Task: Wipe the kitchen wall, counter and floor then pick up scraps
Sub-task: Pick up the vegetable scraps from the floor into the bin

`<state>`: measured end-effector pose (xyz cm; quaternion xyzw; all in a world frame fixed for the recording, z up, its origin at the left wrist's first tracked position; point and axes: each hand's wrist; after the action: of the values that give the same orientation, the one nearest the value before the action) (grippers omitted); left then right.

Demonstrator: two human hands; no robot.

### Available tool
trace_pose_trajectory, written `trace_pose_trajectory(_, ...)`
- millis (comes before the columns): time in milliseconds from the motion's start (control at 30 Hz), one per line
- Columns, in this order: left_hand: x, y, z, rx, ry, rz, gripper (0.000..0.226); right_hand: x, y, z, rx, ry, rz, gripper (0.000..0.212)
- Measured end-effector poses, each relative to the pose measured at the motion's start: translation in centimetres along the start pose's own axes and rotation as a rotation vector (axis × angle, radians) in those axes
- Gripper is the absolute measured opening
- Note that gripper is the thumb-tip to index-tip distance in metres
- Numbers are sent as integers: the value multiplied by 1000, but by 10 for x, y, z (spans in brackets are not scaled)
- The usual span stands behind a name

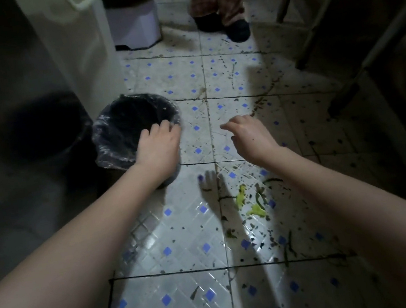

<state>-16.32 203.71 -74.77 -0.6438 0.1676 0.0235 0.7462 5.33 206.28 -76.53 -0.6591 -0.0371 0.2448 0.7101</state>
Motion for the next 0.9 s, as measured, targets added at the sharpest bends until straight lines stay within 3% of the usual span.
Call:
trace_pose_trajectory(233,47,13,10,3,162,-78,32,39,11,-40,-43,117,-9,50)
trace_pose_trajectory(700,98,89,-7,-261,347,-16,45,79,74,-88,-173,297,191,52)
trace_pose_trajectory(900,110,119,-15,-377,372,-29,51,94,99,-103,-219,412,277,43)
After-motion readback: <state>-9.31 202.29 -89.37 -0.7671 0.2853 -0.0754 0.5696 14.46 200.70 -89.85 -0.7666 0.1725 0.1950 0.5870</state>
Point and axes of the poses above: each hand's wrist, its own z-axis towards the middle knuckle, its own y-axis out of the palm, x = y × z, and after that the axes turned 10 degrees about z, right-handed
